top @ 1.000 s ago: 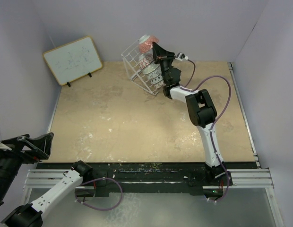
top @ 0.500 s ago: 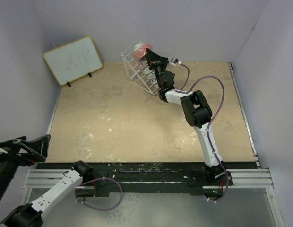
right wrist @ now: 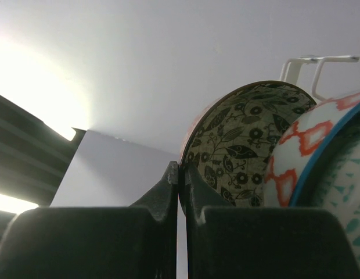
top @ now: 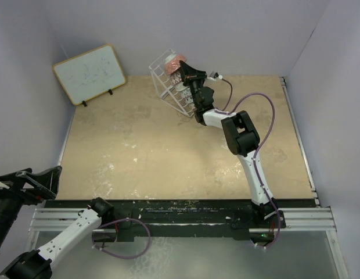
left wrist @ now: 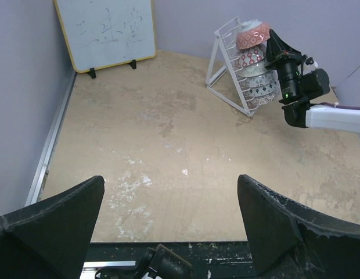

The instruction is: Load the bowls into the dish rack

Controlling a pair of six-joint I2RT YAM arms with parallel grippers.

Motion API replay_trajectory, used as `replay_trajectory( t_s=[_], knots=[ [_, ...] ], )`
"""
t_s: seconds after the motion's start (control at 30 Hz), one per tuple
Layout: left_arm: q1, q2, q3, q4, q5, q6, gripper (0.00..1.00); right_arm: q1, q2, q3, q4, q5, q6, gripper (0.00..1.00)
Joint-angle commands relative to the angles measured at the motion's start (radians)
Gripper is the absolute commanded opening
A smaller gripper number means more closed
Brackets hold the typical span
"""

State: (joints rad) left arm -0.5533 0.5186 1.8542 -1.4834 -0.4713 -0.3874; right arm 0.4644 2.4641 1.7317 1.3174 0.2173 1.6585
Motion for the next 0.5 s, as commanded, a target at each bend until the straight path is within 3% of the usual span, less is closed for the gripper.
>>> replay_trajectory(
  t_s=[0.0,0.27,0.47],
  knots=[
    [-0.009,-0.005,0.006,0.014,-0.015,-0.023,0.99,-0.002,-0.014,0.062,0.057,0.01,0.008,0.0],
    [-0.01,-0.003,-0.002,0.018,-0.017,-0.024,0.99,-0.004,-0.019,0.069,-0.008,0.011,-0.014,0.0],
    [-0.01,-0.003,-0.004,0.02,-0.019,-0.027,0.99,-0.004,-0.046,0.061,-0.081,0.008,-0.042,0.11]
  ],
)
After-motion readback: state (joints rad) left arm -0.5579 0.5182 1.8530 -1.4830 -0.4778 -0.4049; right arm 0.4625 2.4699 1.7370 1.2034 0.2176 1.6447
